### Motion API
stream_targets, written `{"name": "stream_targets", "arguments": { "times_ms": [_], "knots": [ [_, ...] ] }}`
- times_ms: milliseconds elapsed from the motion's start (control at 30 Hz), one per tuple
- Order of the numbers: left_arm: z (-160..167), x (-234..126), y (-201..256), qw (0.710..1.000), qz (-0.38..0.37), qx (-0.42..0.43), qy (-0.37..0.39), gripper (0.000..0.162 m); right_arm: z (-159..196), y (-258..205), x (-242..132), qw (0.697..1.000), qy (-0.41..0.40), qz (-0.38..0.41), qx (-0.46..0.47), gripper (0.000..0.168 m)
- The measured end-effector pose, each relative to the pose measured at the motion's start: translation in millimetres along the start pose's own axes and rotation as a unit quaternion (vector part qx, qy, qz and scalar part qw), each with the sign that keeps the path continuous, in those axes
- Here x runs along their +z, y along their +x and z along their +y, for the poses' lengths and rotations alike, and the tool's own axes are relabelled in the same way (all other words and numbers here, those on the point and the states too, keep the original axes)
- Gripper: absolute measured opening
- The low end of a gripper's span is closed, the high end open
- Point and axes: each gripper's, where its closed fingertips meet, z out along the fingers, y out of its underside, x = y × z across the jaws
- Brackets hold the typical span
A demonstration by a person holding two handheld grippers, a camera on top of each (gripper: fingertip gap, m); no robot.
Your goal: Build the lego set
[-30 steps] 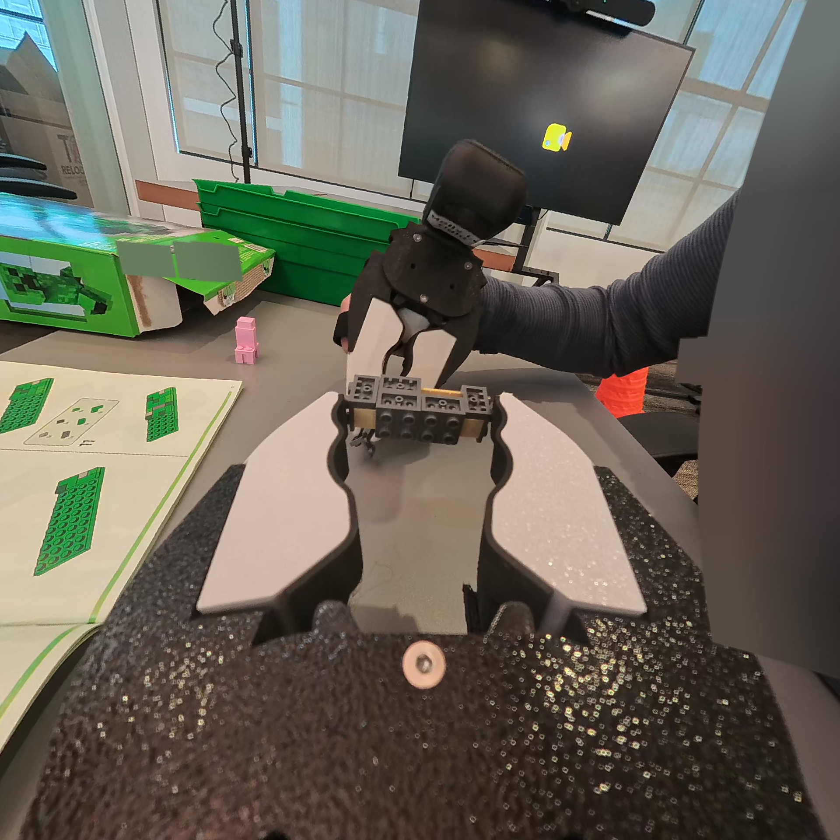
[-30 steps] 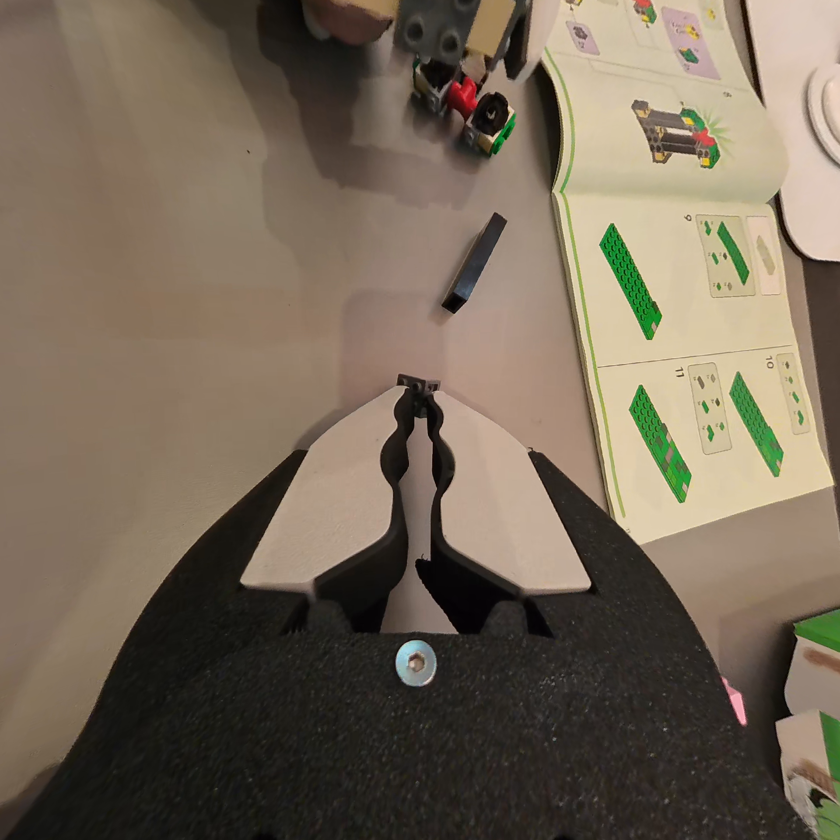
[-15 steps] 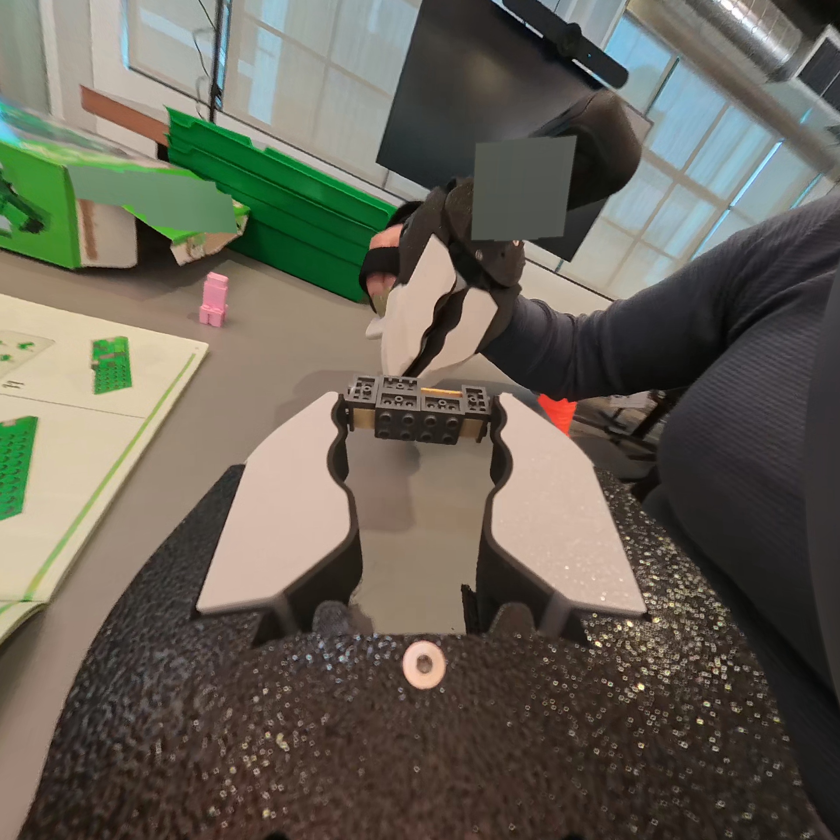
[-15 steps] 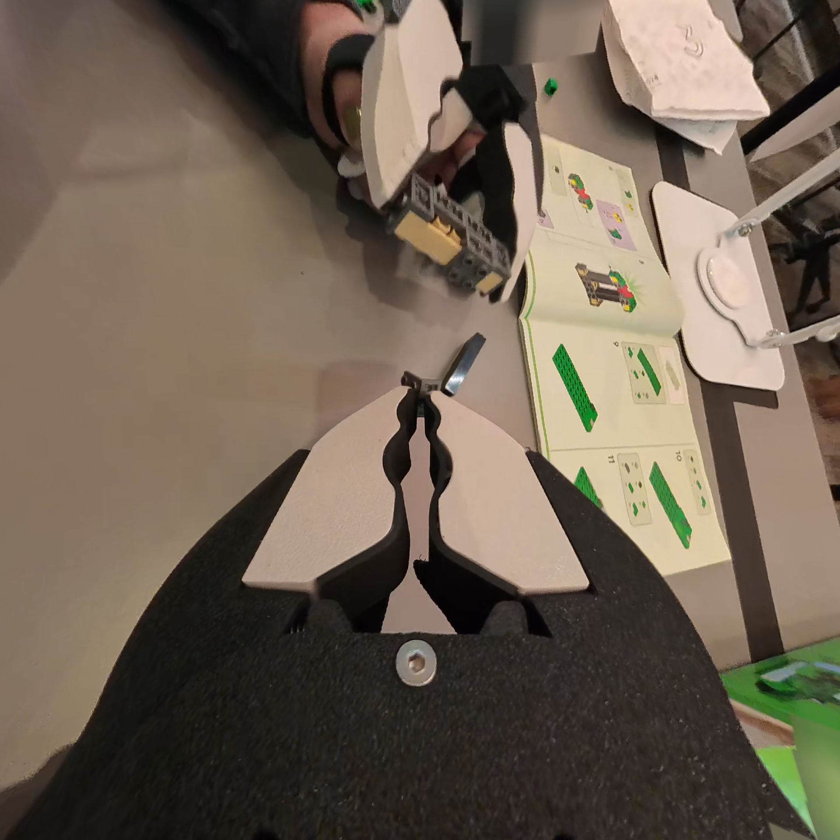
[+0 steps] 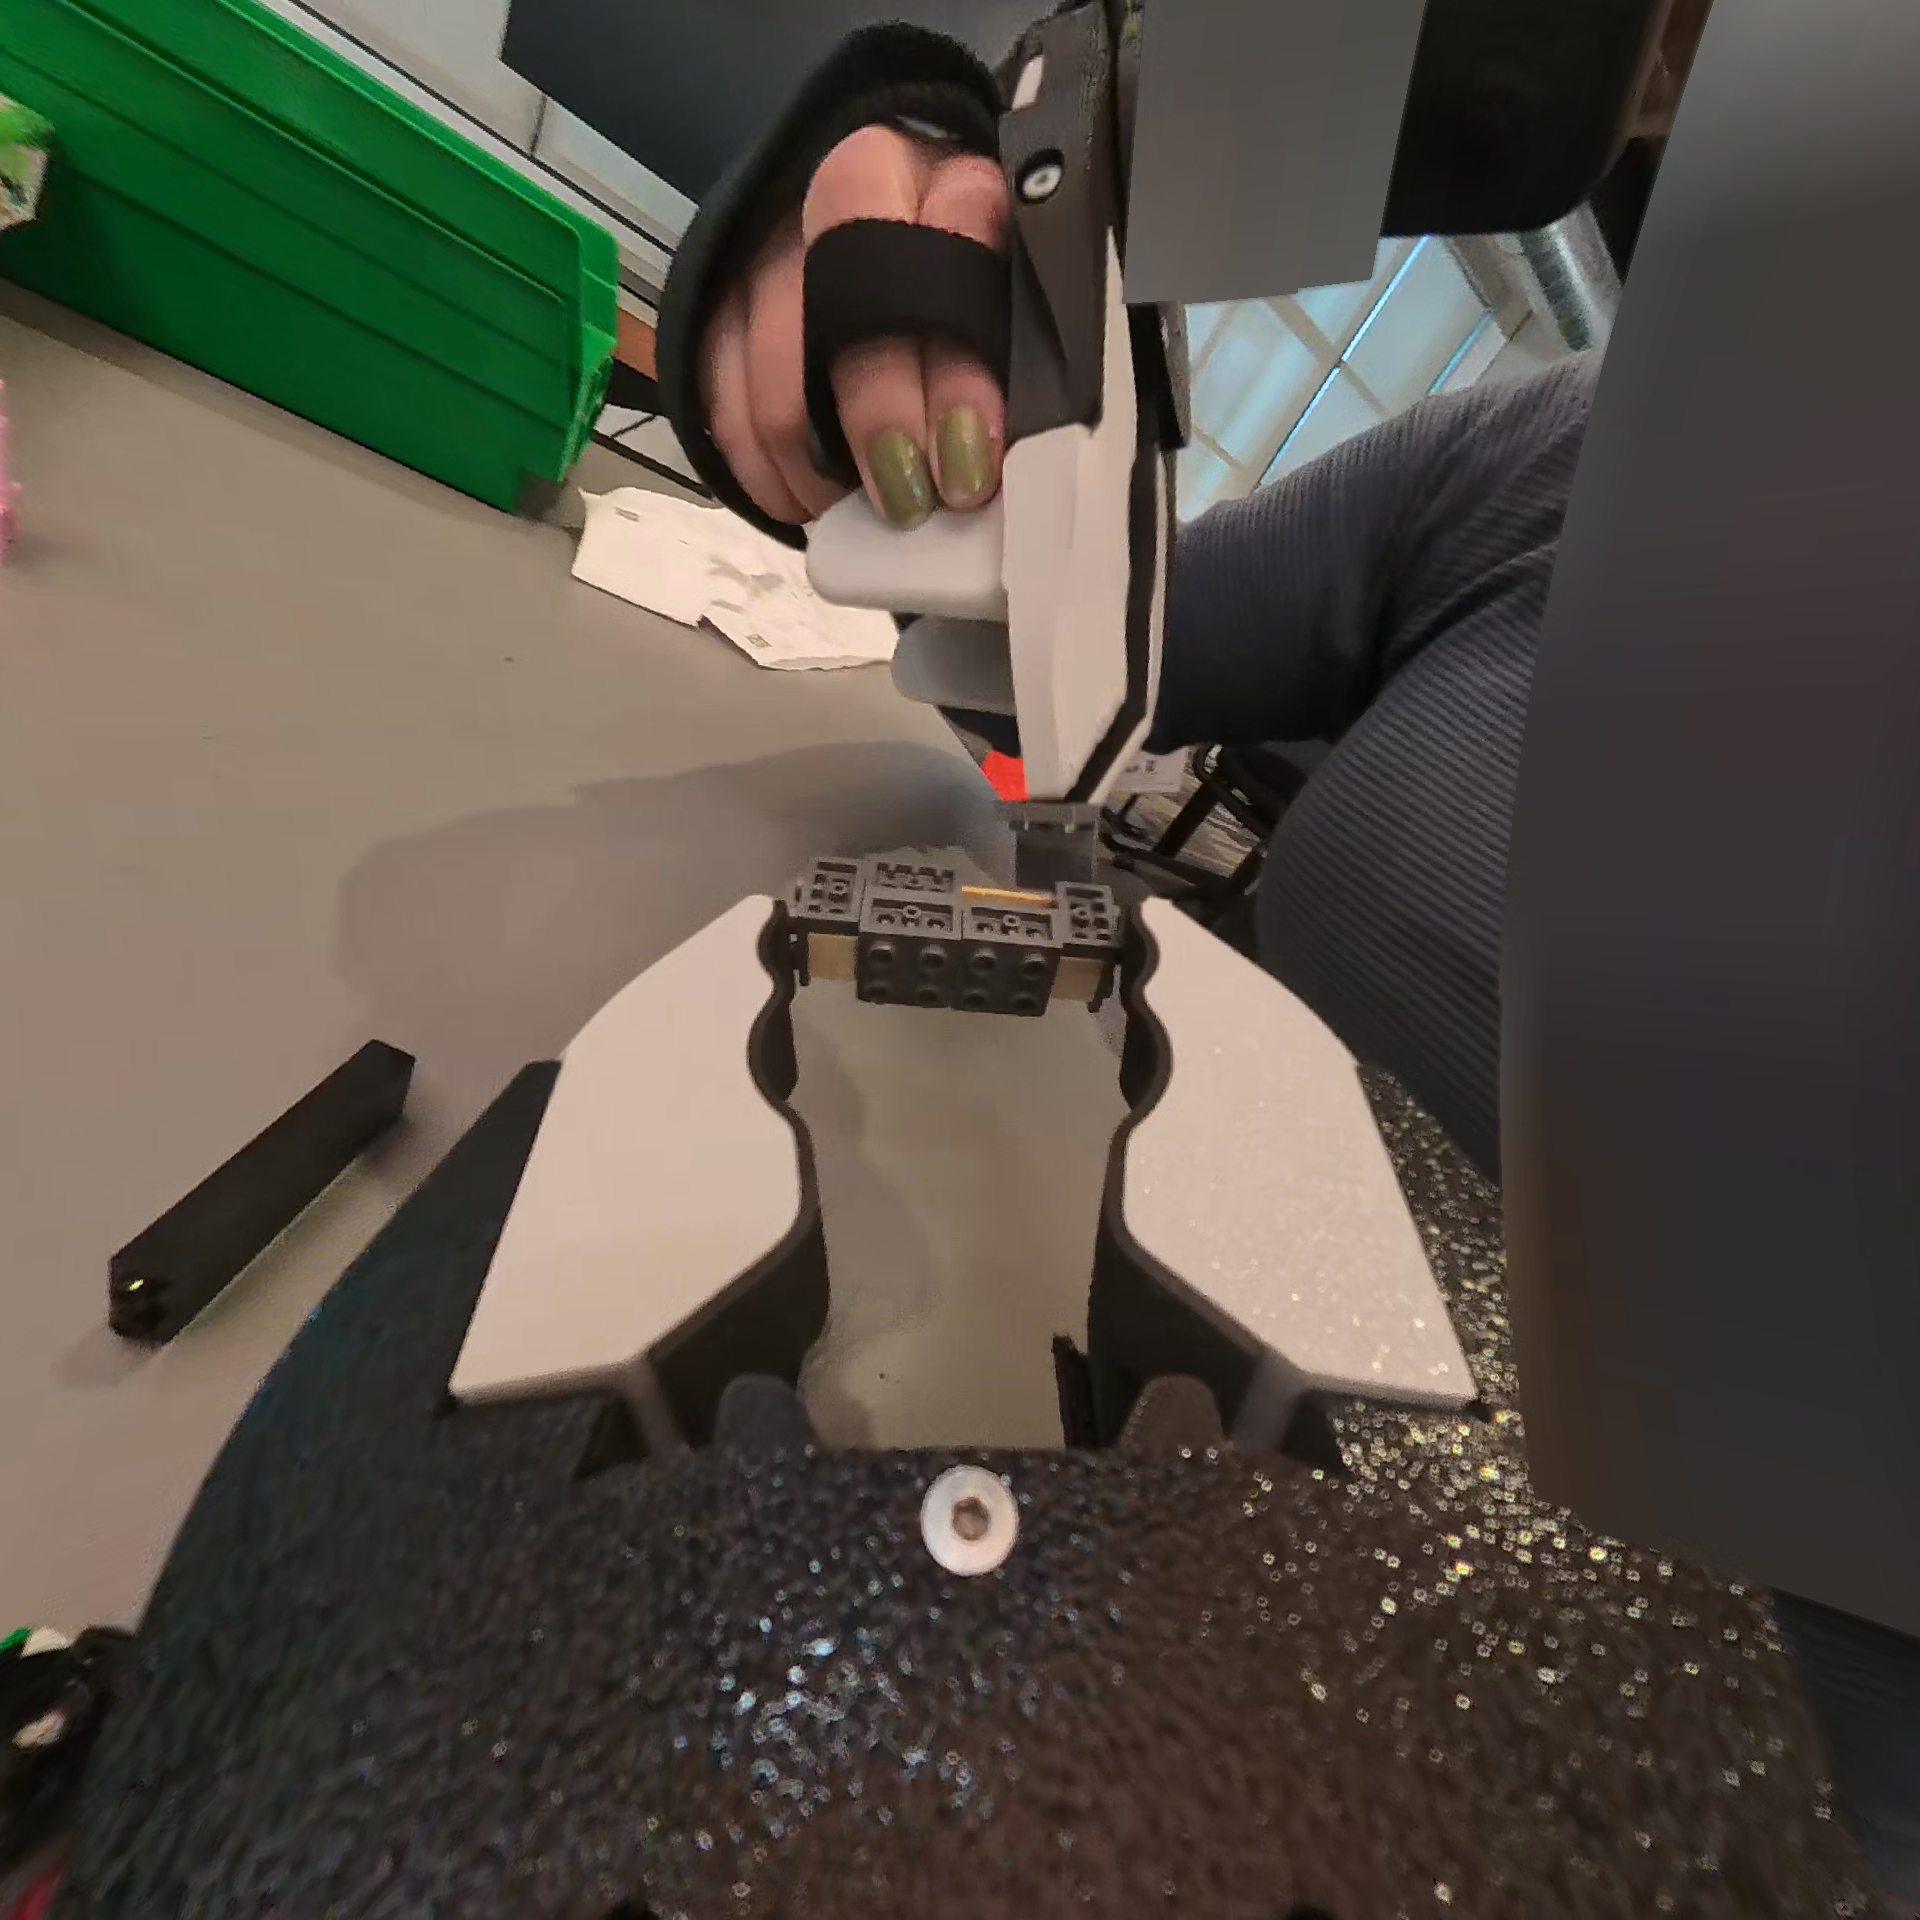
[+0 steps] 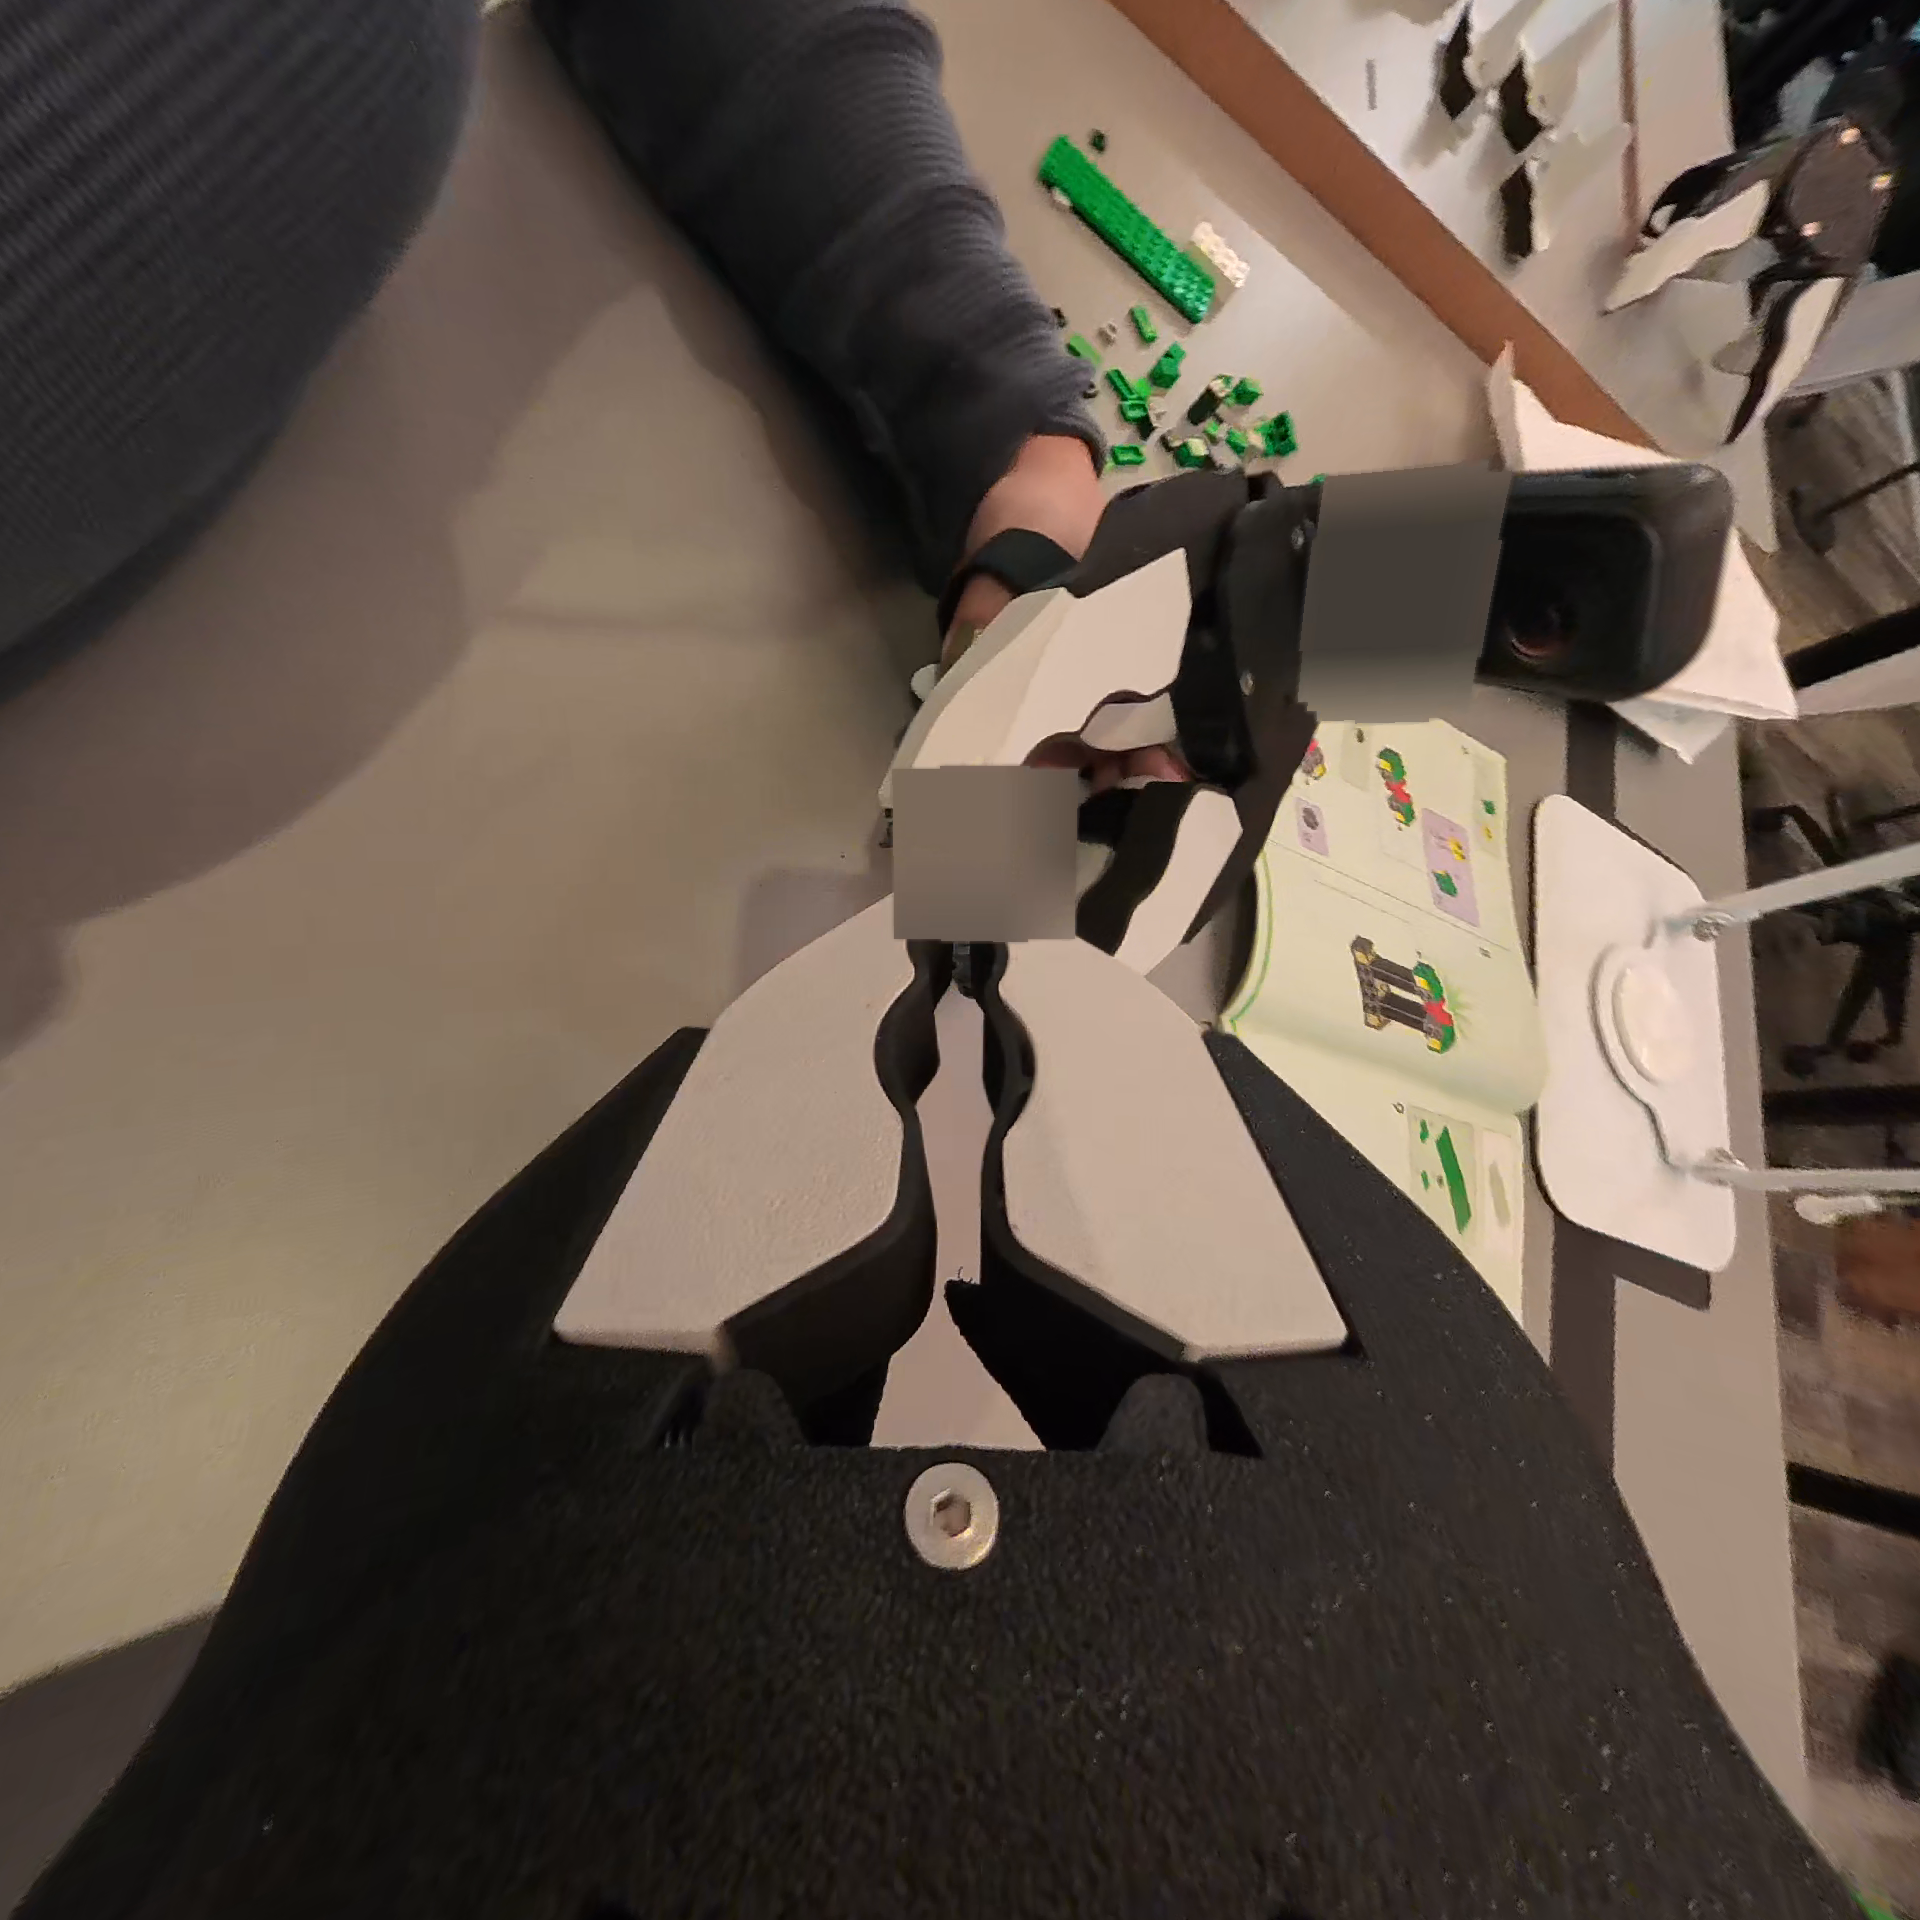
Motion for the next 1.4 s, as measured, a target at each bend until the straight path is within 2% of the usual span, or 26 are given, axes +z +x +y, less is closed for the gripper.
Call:
{"name": "stream_targets", "arguments": {
  "times_ms": [333, 700, 1067, 1400],
  "knots": [
    [6.7, 2.6, 10.9, 0.998, 0.048, -0.018, -0.022, 0.060, -1.1, -8.0, 10.6, 0.998, -0.014, -0.045, -0.029, 0.002],
    [6.1, -0.1, 22.8, 0.996, 0.088, -0.011, -0.018, 0.060, -12.6, -10.6, 14.0, 0.997, 0.040, -0.058, -0.031, 0.002],
    [2.4, -3.4, 24.5, 0.995, 0.095, -0.011, -0.002, 0.060, -15.9, -9.1, 16.9, 0.995, 0.079, -0.057, -0.014, 0.005],
    [-2.2, -5.9, 20.5, 0.996, 0.087, -0.020, 0.016, 0.060, -13.0, -3.8, 17.2, 0.997, 0.072, -0.033, -0.020, 0.007]
  ]
}}
